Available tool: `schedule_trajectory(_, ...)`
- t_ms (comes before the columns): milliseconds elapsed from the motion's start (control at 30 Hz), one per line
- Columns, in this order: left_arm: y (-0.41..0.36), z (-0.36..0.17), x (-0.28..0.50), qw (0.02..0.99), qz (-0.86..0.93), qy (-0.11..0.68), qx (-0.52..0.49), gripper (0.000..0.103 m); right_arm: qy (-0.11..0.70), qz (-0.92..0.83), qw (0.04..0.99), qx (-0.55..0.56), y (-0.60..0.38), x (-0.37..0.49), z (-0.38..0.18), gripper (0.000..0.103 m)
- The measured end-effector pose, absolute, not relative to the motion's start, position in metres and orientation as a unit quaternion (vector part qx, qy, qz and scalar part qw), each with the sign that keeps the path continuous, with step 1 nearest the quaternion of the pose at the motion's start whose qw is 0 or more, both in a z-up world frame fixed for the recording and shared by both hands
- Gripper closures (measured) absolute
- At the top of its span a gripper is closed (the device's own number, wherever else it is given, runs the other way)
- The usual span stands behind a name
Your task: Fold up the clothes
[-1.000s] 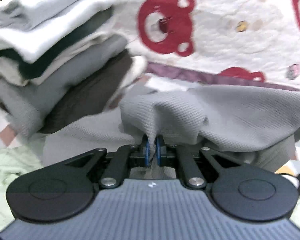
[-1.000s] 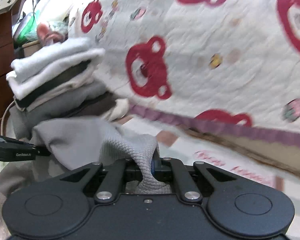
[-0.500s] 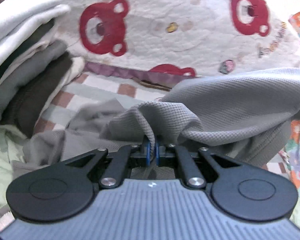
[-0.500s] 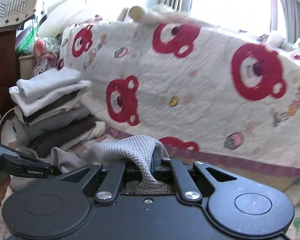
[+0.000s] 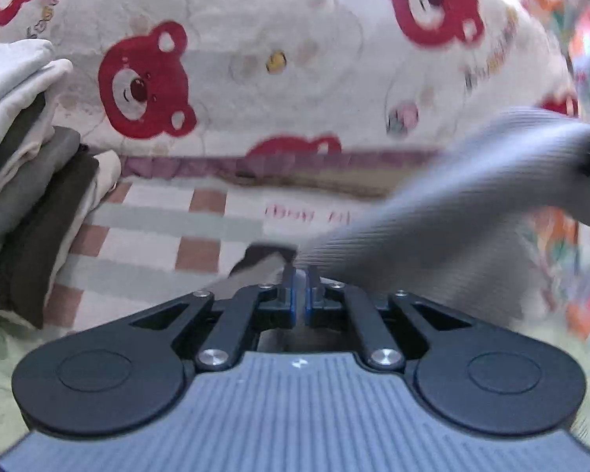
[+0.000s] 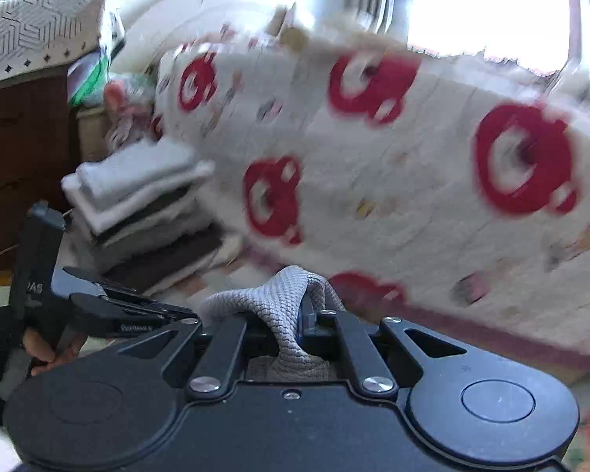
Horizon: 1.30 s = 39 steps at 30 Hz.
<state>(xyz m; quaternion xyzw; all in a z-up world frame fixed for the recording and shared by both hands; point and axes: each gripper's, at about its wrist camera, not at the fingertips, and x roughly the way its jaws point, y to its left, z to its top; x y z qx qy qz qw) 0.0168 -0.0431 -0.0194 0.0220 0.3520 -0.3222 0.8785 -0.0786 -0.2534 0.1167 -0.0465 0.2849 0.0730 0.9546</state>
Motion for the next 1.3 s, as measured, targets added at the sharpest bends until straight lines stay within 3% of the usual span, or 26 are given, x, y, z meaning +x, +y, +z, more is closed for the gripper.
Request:
schedule_trajectory(233, -0.030, -0.085, 0.012, 0.835, -0.307, 0.456, 0.037, 0.093, 0.364, 0.098, 0.926, -0.023, -0.253, 0.004, -0.007, 0.097)
schedule_trajectory(333, -0.037, -0.099, 0.018, 0.824, -0.313, 0.472, 0.031, 0.083, 0.351, 0.102, 0.930, -0.026, -0.254, 0.038, -0.011, 0.097)
schedule_trajectory(467, -0.062, -0.110, 0.024, 0.809, -0.337, 0.480, 0.031, 0.059, 0.332, 0.096, 0.938, -0.026, -0.264, 0.090, -0.001, 0.097)
schedule_trajectory(600, -0.099, -0.112, 0.031, 0.812, -0.350, 0.461, 0.077, 0.057, 0.362, 0.064, 0.928, -0.055, -0.276, 0.136, -0.019, 0.097)
schedule_trajectory(767, -0.123, -0.123, 0.034, 0.817, -0.345, 0.430, 0.171, 0.044, 0.373, 0.019, 0.927, -0.009, -0.310, 0.151, -0.031, 0.097)
schedule_trajectory(900, -0.126, -0.137, 0.029, 0.793, -0.347, 0.433, 0.252, 0.044, 0.374, -0.004, 0.927, -0.011, -0.334, 0.151, -0.031, 0.097)
schedule_trajectory(1300, -0.110, -0.124, 0.035, 0.807, -0.349, 0.385, 0.280, 0.042, 0.386, -0.046, 0.921, -0.007, -0.374, 0.127, -0.059, 0.097)
